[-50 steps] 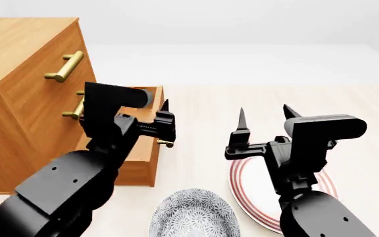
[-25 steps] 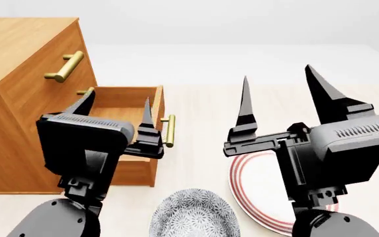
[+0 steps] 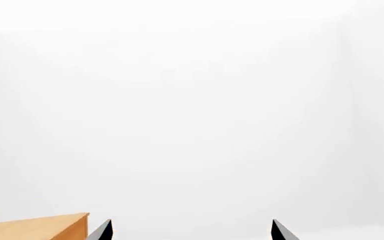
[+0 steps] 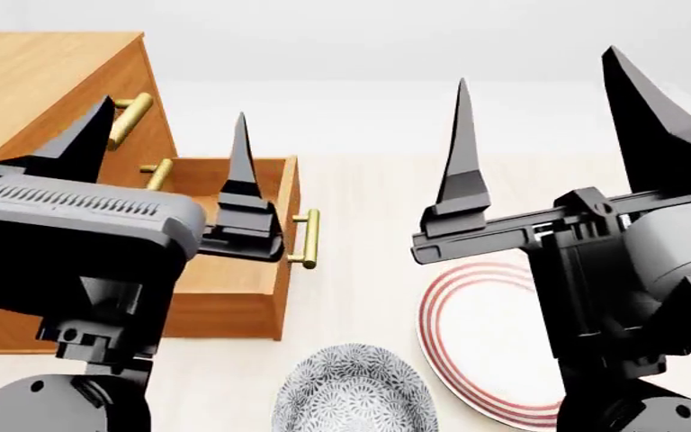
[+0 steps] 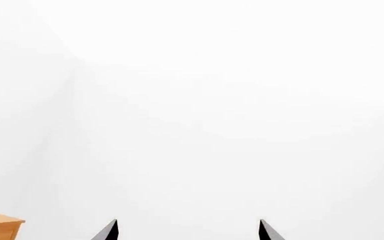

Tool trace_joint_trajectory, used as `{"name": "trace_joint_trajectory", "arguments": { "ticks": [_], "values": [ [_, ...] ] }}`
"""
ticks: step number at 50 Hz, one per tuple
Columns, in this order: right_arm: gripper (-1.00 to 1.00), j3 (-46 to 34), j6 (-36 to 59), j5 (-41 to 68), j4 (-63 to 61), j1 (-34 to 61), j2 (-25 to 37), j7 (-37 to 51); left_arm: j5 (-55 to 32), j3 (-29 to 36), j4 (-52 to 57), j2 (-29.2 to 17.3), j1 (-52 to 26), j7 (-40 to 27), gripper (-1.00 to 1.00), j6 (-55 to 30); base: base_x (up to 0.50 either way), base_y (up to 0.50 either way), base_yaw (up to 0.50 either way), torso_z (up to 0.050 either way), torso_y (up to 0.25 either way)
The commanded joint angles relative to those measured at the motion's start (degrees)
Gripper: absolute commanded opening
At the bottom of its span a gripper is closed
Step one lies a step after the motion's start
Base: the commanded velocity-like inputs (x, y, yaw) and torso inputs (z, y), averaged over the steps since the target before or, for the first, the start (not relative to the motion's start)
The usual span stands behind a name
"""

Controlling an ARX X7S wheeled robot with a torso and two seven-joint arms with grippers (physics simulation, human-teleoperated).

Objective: Open the bottom drawer of the cabinet.

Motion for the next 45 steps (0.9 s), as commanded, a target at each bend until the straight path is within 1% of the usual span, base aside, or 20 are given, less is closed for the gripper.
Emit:
{"name": "trace_joint_trajectory", "arguments": {
  "ticks": [1, 9, 13, 19, 30, 37, 45],
  "values": [
    [1.00, -2.5, 3.3, 14.5, -1.6, 13.7, 5.9, 12.1, -10.1, 0.0, 1.7, -4.5, -6.2, -8.9, 1.00, -1.0, 0.00, 0.00, 0.00, 0.000, 0.000],
    [1.00, -1.4, 7.0, 22.4, -0.7, 22.2, 5.3, 15.9, -14.2, 1.0, 1.7, -7.0, -8.1, -12.7, 1.00, 0.5, 0.00, 0.00, 0.00, 0.000, 0.000],
    [1.00, -1.3, 7.7, 24.6, -1.1, 24.3, 5.4, 17.4, -16.1, 2.0, 1.7, -8.5, -9.1, -14.9, 1.00, 1.6, 0.00, 0.00, 0.00, 0.000, 0.000],
    [1.00, -2.2, 6.8, 28.3, -1.4, 27.2, 6.9, 20.4, -21.1, 4.4, 1.8, -11.6, -12.2, -20.0, 1.00, 3.6, 0.00, 0.00, 0.00, 0.000, 0.000],
    [1.00, -5.5, 3.6, 30.7, -1.4, 29.9, 9.5, 23.8, -28.4, 8.8, 1.7, -17.0, -18.7, -27.9, 1.00, 7.8, 0.00, 0.00, 0.00, 0.000, 0.000],
    [1.00, -7.3, 0.8, 29.6, -1.0, 29.2, 11.0, 24.0, -32.3, 8.9, 1.3, -18.0, -22.6, -30.5, 1.00, 7.9, 0.00, 0.00, 0.00, 0.000, 0.000],
    [1.00, -8.6, 0.0, 31.4, -1.3, 31.2, 12.1, 25.8, -34.9, 9.4, 1.4, -18.8, -25.1, -32.5, 1.00, 8.4, 0.00, 0.00, 0.00, 0.000, 0.000]
  ]
}}
